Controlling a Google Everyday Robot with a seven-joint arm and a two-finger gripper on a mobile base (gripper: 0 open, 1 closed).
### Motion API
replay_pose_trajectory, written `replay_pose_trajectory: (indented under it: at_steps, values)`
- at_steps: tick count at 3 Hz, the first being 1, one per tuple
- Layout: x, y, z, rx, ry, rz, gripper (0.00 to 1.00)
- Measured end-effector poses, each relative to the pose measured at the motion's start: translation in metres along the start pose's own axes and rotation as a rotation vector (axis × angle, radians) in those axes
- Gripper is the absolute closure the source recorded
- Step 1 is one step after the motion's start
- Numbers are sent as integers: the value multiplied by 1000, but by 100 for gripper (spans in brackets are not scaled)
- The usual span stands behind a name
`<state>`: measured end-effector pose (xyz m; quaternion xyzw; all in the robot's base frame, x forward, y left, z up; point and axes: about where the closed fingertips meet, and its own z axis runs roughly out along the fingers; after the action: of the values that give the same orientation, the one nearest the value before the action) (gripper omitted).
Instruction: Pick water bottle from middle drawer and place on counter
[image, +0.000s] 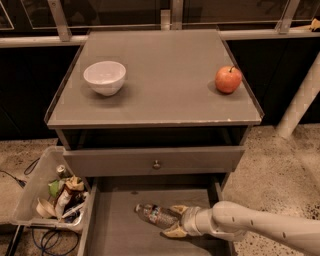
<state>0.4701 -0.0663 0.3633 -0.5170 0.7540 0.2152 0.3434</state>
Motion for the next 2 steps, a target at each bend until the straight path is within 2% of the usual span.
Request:
replay_pose_trajectory:
  at_steps: [1,2]
  values:
    - [0,0,0,0,0,0,65]
    - [-7,1,-9,-22,-14,-10,88]
